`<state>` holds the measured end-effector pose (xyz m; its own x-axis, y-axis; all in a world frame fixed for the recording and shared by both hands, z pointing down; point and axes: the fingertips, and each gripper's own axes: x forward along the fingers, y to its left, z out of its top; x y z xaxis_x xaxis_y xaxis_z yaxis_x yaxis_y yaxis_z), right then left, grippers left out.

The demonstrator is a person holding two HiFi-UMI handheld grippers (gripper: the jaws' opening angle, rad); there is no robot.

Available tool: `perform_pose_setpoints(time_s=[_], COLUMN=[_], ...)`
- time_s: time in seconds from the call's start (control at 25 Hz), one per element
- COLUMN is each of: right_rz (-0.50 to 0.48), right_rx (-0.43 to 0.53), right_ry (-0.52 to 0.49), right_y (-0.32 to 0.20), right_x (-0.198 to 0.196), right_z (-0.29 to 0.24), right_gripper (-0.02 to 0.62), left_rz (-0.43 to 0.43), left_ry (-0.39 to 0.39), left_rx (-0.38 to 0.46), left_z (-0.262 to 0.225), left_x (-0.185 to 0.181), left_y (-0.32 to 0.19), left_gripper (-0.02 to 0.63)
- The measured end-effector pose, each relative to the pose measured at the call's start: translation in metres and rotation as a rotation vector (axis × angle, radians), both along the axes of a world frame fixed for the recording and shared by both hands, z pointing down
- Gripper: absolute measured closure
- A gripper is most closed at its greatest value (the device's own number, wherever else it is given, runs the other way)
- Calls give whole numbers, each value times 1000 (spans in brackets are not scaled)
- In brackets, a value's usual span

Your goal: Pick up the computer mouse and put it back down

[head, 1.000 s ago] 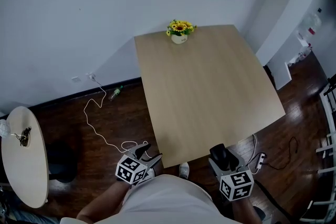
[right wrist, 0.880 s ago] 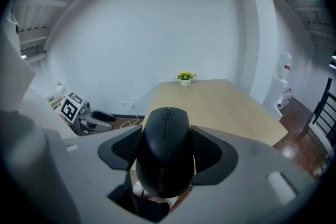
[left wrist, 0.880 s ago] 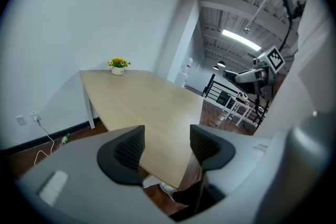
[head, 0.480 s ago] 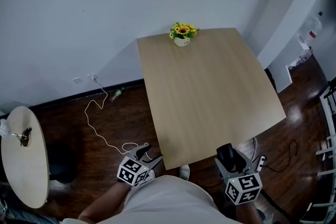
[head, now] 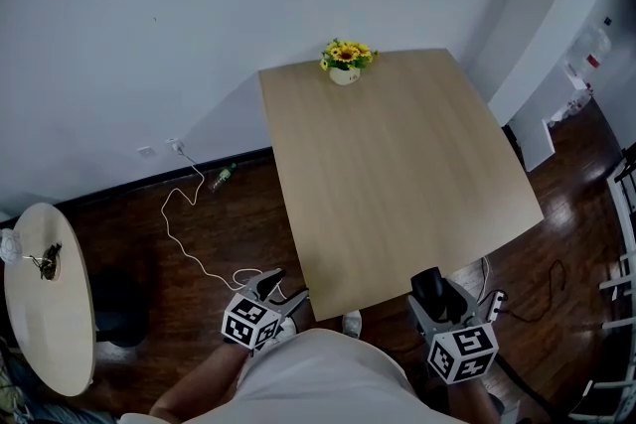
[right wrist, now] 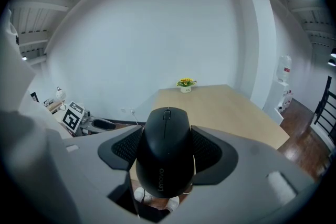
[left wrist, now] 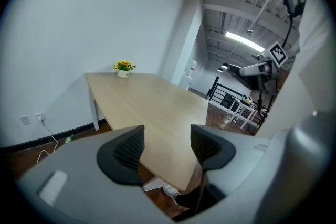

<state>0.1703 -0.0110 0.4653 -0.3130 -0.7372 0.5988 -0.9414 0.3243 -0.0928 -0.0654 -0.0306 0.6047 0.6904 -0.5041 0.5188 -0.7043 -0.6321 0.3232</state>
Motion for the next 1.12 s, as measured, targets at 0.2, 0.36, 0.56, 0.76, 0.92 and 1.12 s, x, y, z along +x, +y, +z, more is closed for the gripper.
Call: perform_pose_setpoints(time_s=[0.2, 0.36, 0.56, 0.76, 0.92, 1.12], right_rz=[8, 14, 24, 28, 42, 57], right_rx=[-6, -13, -44, -97, -136, -198], right_ry=[-3, -4, 6, 60, 62, 70], right_y=[-3, -7, -26, -60, -89, -126], right_x=[3, 8, 19, 27, 25, 21], right_z=[3, 8, 45, 128, 192, 260], right_gripper=[302, 304, 304, 304, 304, 304], left_rz=[10, 21, 7, -28, -79, -135], left_ry=[-2, 6, 14, 6, -14, -48], left_rx=[-3, -13, -19, -17, -27, -40], left_z=[1, 0, 1, -1, -1, -5], left_x=[3, 7, 9, 1, -11, -23], left_y=[-4, -4, -6, 1, 5, 13], left_gripper=[345, 345, 345, 345, 345, 345])
